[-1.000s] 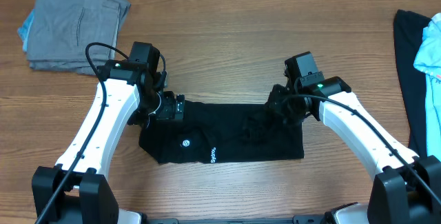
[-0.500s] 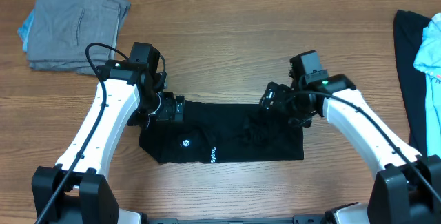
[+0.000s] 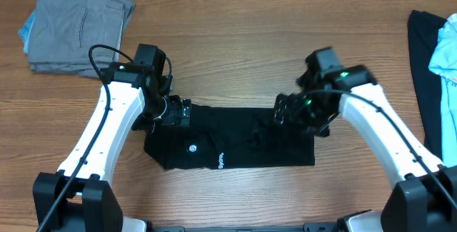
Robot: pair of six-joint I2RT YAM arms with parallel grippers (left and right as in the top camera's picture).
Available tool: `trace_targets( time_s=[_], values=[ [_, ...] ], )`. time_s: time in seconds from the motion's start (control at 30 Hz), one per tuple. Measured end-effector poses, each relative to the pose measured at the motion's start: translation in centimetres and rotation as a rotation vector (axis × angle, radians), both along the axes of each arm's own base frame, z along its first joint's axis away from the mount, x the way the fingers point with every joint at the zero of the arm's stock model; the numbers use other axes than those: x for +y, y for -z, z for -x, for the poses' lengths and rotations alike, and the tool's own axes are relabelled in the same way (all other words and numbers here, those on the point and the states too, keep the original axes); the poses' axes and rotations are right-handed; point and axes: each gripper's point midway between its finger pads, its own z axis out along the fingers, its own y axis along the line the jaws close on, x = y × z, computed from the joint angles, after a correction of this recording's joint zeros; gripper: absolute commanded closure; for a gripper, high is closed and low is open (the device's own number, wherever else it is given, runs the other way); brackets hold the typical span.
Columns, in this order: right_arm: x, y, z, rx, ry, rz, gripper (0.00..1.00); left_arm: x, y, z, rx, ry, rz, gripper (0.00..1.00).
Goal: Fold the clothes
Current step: 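Tuck the folded right end's edge leftward with the right gripper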
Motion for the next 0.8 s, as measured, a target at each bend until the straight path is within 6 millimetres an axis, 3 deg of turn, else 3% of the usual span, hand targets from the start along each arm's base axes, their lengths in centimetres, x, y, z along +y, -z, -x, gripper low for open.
trace_targets(
  time_s=[0.17,0.27,0.47,0.6,0.67,0.8],
  values=[
    [1.4,3.4,2.3,0.030,-0.055,-0.018,0.06,0.0,0.0,0.1,0.002,0.000,0.000,0.00],
    [2.4,4.8,2.5,0.007,-0.067,-0.047,0.06,0.0,0.0,0.0,0.002,0.000,0.000,0.00],
    [4.2,5.4,1.1,-0.075,-0.048,-0.067,0.06,0.0,0.0,0.2,0.009,0.000,-0.002,0.00],
    [4.2,5.4,0.8,-0.087,-0.029,-0.053,0.06,0.0,0.0,0.2,0.010,0.000,-0.002,0.00],
    [3.9,5.9,0.6,-0.084,-0.017,-0.026,0.14,0.0,0.0,0.2,0.010,0.000,-0.002,0.00],
    [3.3,7.6,0.2,-0.067,0.000,0.026,0.62,0.0,0.0,0.2,0.010,0.000,-0.002,0.00]
  ],
)
